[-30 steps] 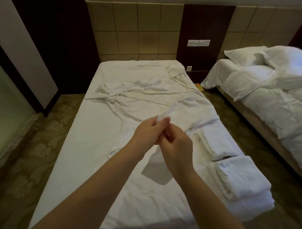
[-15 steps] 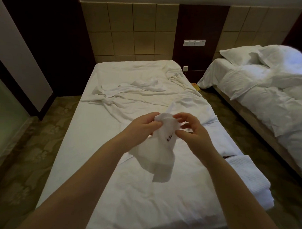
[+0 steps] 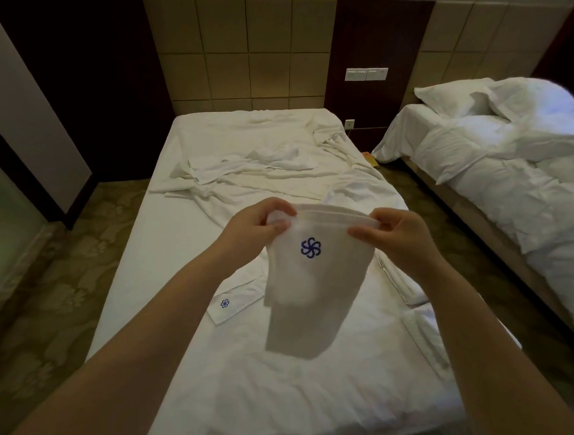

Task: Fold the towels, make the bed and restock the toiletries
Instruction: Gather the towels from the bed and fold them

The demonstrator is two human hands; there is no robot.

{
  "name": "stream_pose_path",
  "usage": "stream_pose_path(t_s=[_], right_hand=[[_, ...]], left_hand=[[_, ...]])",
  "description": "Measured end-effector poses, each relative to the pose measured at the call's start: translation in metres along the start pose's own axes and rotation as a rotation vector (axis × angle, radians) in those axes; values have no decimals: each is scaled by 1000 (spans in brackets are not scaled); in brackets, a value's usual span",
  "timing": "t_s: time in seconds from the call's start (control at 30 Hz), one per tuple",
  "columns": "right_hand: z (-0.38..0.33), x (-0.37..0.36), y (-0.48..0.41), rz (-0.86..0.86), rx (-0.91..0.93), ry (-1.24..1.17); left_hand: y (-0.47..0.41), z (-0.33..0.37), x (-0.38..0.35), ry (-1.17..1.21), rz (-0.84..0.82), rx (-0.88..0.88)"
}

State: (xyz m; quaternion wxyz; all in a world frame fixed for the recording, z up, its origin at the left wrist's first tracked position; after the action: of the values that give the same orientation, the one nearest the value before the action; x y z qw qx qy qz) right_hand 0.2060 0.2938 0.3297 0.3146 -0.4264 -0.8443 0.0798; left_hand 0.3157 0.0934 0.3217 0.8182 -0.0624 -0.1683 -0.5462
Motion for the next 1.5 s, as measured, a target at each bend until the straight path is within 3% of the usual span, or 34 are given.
stream_pose_path(t_s=[0.17, 0.33, 0.53, 0.7, 0.8, 0.93, 1.17, 1.5], right_hand=[[-14, -10, -16, 10, 121, 172], [-10, -10, -27, 30, 120, 289], [1, 0, -35, 85, 39, 373], [11, 3, -41, 1, -51, 377], [14, -9, -44, -16, -100, 230], [18, -53, -46, -164, -197, -108], [19, -64, -69, 221, -203, -306], [15, -64, -86, 295, -358, -528]], left_hand=[[-10, -18, -1, 71, 1, 73], [-26, -24, 4, 151, 20, 39], [-46, -20, 16, 136, 34, -2], [-63, -13, 32, 257, 5, 20], [-72, -2, 45, 249, -62, -31], [-82, 11, 48, 144, -97, -75], [-101, 9, 72, 140, -127, -67], [-117, 4, 78, 286, -175, 33]])
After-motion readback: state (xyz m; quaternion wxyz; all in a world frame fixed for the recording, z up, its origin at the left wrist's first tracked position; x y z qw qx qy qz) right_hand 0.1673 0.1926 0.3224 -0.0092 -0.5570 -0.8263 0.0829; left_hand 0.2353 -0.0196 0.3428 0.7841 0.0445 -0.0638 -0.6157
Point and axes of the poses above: each hand's wrist, its own y-axis away from the middle knuckle, its own x-axis out of the back of the hand, z = x × y, the point moved 3 cm from there along -y, towards the middle knuckle, and after that the axes turned 11 degrees about x, right-handed, at the moved point
